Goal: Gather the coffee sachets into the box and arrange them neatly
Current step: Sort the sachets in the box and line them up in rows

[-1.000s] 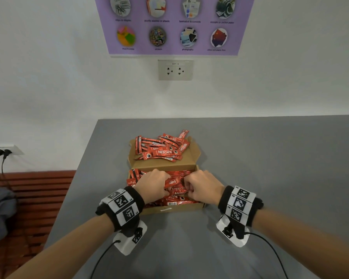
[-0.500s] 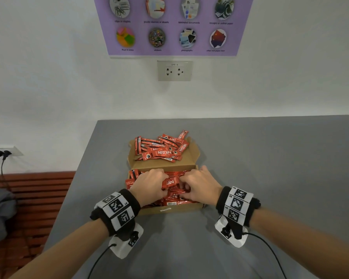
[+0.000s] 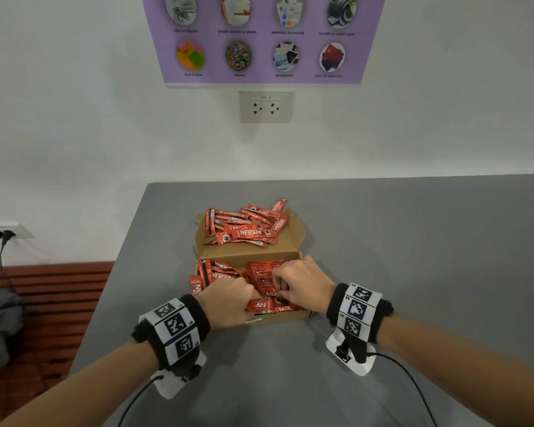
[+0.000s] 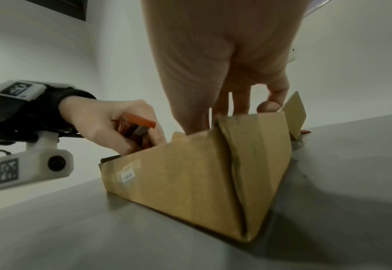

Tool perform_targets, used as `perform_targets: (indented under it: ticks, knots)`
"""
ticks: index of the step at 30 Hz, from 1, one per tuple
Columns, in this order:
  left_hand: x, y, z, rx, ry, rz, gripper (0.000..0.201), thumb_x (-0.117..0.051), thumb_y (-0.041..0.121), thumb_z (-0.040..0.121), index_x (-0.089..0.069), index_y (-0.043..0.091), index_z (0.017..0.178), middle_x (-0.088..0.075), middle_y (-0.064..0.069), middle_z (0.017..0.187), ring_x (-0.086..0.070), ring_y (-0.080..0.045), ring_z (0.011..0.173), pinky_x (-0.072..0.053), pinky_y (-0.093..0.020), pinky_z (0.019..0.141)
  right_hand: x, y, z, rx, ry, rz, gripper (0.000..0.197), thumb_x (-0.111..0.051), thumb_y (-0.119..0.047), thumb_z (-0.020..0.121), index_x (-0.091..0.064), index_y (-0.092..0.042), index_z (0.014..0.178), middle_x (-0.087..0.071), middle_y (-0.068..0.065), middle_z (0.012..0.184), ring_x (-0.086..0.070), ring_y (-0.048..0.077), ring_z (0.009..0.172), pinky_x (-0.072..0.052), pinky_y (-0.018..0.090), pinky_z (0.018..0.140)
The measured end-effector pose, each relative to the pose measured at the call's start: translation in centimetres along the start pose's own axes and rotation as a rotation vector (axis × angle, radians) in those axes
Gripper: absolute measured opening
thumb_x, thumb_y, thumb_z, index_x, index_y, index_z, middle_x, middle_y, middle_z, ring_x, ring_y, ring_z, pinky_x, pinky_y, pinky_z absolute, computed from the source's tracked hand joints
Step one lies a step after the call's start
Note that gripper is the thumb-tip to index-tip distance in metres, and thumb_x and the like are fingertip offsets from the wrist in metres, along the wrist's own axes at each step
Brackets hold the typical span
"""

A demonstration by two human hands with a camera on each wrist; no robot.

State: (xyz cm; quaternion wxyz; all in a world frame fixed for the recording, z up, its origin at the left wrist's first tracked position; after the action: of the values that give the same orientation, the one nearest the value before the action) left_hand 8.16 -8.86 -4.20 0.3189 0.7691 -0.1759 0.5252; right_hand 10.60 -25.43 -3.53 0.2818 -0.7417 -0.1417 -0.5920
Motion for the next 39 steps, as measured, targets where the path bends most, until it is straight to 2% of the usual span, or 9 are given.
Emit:
perform_targets:
  ticks: [8,18,23,25,27,31,33,35,39]
  knots:
    - [0.6,-0.2,0.1,0.03,-0.055,-0.02,0.023,-0.05,0.026,0.091,-0.064,0.01,0.082,-0.066,-0.002,0.082,-0.047,-0.007,0.062,-0.035,-0.017,0.062,-0.2,-0.3,0.0,0.036,0.002,-0.067,0.004,-0.059,-0.016,0.083,-0.058,-0.018,0.086,-0.064,-0.004,0.095,-0.055,0.017,0.094,-0.023,0.032,0.078]
    - [1.4,0.0,0.2,0.088,-0.049,-0.152,0.015,-0.052,0.02,0.091,-0.061,0.015,0.081,-0.065,0.001,0.083,-0.048,-0.002,0.057,-0.034,-0.008,0.057,0.5,0.5,-0.3,0.03,-0.018,-0.029,0.019,-0.068,-0.029,0.08,-0.05,-0.024,0.078,-0.058,-0.009,0.085,-0.054,0.013,0.09,-0.032,0.033,0.082]
    - [3.6,-0.8,0.4,0.3,0.224,-0.226,0.011,-0.051,0.015,0.091,-0.062,0.015,0.088,-0.063,0.003,0.079,-0.059,-0.008,0.064,-0.048,-0.016,0.058,3.2,1.3,-0.6,0.053,0.147,0.272,0.03,-0.06,-0.044,0.086,-0.061,-0.02,0.104,-0.057,-0.013,0.084,-0.052,0.006,0.077,-0.045,0.03,0.077]
    - [4.6,-0.8,0.8,0.286,0.336,-0.231,0.014,-0.052,0.008,0.087,-0.064,0.009,0.092,-0.066,-0.001,0.082,-0.063,-0.014,0.068,-0.051,-0.02,0.062,3.9,0.6,-0.4,0.077,0.186,0.442,0.034,-0.053,-0.04,0.092,-0.056,-0.017,0.118,-0.059,-0.009,0.09,-0.056,0.007,0.077,-0.048,0.024,0.073]
    - [5.0,-0.1,1.5,0.224,0.307,-0.226,0.012,-0.053,0.004,0.083,-0.063,0.006,0.088,-0.065,-0.003,0.079,-0.061,-0.016,0.065,-0.047,-0.018,0.057,4.2,-0.7,-0.1,0.11,0.227,0.499,0.034,-0.05,-0.037,0.094,-0.052,-0.017,0.121,-0.06,-0.007,0.094,-0.055,0.001,0.077,-0.045,0.016,0.072]
    - [4.8,0.6,2.1,0.199,0.271,-0.178,0.01,-0.055,0.009,0.078,-0.061,0.007,0.086,-0.064,-0.004,0.075,-0.061,-0.021,0.063,-0.049,-0.029,0.053,4.5,-1.4,0.6,0.108,0.377,0.582,0.01,-0.064,-0.018,0.087,-0.062,-0.013,0.095,-0.06,-0.004,0.085,-0.053,-0.001,0.072,-0.042,0.01,0.067]
    - [4.6,0.5,1.8,0.212,0.307,-0.208,0.015,-0.059,0.011,0.079,-0.061,0.01,0.093,-0.065,0.0,0.082,-0.061,-0.017,0.068,-0.046,-0.024,0.056,4.7,-1.0,0.6,0.11,0.354,0.598,0.007,-0.072,-0.011,0.08,-0.068,-0.011,0.086,-0.061,-0.005,0.082,-0.055,-0.001,0.072,-0.045,0.01,0.066]
    - [4.7,0.5,1.4,0.222,0.322,-0.208,0.016,-0.062,0.015,0.081,-0.062,0.015,0.096,-0.063,0.004,0.083,-0.058,-0.012,0.068,-0.043,-0.018,0.058,4.8,-0.6,0.4,0.113,0.324,0.57,0.012,-0.075,-0.011,0.076,-0.071,-0.01,0.087,-0.061,-0.006,0.082,-0.056,-0.003,0.072,-0.045,0.009,0.067]
    - [5.0,-1.1,0.4,0.398,0.387,-0.281,0.013,-0.057,0.021,0.09,-0.053,0.021,0.078,-0.056,0.01,0.07,-0.052,-0.004,0.057,-0.038,-0.014,0.051,5.3,1.2,-0.2,0.055,0.36,0.5,0.012,-0.073,-0.012,0.078,-0.072,-0.01,0.09,-0.06,-0.008,0.087,-0.053,-0.007,0.075,-0.042,0.005,0.071]
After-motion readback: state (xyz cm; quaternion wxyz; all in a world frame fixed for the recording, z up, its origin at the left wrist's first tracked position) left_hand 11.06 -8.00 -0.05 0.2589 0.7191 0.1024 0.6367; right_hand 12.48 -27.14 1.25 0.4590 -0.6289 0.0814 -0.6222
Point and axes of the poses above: each hand's wrist, its own z-axis towards the middle knuckle, its own x-axis out of the back of the hand, y = z × x, the point moved 2 cm from there along z, towards the middle knuckle
